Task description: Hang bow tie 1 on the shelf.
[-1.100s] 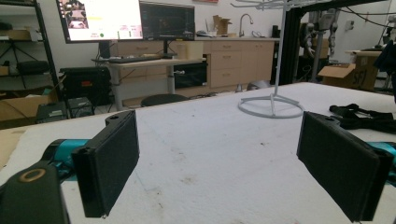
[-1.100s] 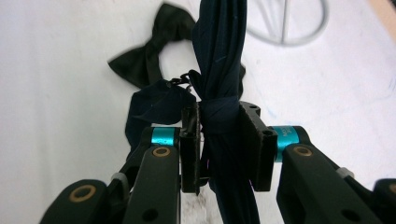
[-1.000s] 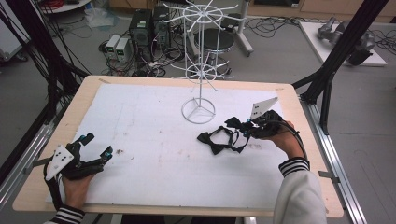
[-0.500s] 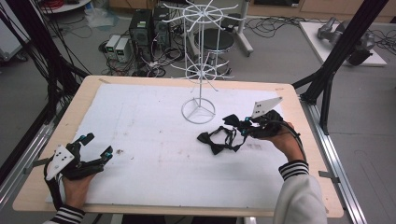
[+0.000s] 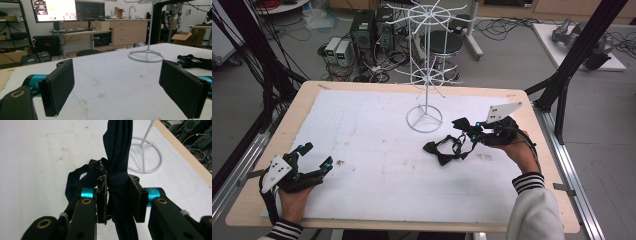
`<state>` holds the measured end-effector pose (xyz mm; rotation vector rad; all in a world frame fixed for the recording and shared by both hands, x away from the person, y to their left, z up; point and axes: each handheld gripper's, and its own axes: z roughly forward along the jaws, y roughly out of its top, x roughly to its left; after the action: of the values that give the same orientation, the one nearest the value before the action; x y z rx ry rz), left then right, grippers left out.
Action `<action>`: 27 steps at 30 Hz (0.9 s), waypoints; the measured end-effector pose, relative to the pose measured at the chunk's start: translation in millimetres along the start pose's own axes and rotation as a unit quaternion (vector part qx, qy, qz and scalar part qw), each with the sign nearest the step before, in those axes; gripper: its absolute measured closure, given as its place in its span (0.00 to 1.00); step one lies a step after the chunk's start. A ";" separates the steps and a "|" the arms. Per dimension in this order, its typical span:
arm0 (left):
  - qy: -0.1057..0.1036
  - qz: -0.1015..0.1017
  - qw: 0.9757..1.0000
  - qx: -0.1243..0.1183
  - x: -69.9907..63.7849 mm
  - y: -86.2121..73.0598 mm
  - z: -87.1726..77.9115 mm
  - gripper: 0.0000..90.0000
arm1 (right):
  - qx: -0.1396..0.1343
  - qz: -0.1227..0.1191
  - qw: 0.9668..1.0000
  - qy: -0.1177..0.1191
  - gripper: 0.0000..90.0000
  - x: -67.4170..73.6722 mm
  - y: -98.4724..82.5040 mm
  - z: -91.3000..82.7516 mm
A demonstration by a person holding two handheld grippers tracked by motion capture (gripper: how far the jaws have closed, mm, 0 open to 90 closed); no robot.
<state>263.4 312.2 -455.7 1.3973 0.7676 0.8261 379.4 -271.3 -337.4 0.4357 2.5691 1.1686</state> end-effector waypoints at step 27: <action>-0.001 0.000 1.000 -0.001 -0.1 0.0 0.0 0.15 | -0.121 0.042 0.992 -0.026 0.79 -2.7 33.8 -8.6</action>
<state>263.4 312.1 -455.7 1.3961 0.7668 0.8248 383.8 -257.0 -305.8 0.5127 2.3476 1.4555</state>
